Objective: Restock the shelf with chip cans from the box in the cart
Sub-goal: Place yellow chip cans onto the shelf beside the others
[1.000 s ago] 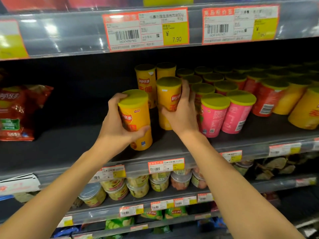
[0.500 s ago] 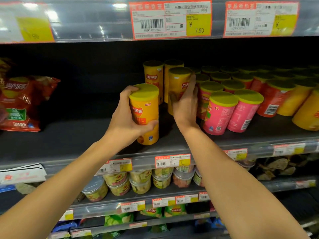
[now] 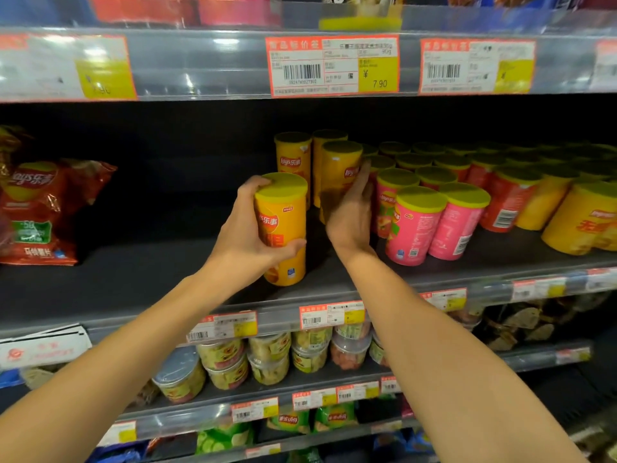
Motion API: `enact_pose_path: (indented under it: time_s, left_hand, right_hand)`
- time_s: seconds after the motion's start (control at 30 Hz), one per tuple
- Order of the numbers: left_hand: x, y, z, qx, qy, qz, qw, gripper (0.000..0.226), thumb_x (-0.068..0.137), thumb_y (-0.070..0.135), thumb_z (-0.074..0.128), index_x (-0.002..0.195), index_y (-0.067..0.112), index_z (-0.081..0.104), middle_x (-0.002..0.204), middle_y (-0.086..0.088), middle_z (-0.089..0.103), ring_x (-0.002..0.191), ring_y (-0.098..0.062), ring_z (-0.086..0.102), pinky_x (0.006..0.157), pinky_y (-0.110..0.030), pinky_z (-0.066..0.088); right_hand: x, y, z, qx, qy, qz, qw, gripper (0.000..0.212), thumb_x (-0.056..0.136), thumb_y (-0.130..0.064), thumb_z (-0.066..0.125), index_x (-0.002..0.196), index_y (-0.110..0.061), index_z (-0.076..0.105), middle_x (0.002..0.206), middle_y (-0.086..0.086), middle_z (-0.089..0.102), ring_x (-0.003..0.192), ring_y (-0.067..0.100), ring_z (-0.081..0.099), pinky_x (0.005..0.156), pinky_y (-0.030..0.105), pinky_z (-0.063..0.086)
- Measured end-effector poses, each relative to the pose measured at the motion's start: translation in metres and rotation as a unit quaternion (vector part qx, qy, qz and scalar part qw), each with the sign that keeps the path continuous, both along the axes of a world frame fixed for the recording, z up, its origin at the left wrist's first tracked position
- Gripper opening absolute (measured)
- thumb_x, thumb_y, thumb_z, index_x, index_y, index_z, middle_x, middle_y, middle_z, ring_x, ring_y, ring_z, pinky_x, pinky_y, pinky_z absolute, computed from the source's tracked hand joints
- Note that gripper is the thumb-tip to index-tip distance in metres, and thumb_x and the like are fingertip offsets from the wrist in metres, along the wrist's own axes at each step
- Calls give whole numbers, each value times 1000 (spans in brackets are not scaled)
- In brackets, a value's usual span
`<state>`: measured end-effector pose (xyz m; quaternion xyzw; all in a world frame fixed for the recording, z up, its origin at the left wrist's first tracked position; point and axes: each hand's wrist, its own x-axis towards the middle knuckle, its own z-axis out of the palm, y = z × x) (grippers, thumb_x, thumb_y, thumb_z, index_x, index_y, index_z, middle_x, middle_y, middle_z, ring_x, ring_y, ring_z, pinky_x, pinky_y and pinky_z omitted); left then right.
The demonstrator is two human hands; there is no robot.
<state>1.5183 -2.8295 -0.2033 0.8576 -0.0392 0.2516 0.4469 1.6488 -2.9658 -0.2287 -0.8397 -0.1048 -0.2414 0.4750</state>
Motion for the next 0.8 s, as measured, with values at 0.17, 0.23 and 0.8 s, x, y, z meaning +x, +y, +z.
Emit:
enact_pose_path:
  time_s: [0.17,0.23,0.8]
  left_hand:
    - [2,3,-1,2,2,-10,1000,92,68,28,88,125,52,20,124,13,47,112,-4,54,89,-33,55]
    - [3,4,-1,5,1,-11,1000,92,68,28,88,126,50,20,127,10,46,113,-4,54,89,-31,55]
    - [17,2,12,76,16,51,996,105,70,26,87,150,32,19,142,-8,28,118,-10,38,93,-28,43]
  right_hand:
    - [-28,-19,5,-78,108,22,991,77,91,-33,66,153,-11,24,145,17,42,132,38,43,103,45,41]
    - [-48,-35,-3,-150,31,-3,988,59,94,-50,55,138,-13,46,127,12,56,118,34,54,87,41,48]
    - [-70,-62,-69,-256,-257,-64,930,55,102,-37,31,72,-11,69,73,4,65,64,25,59,51,34,42]
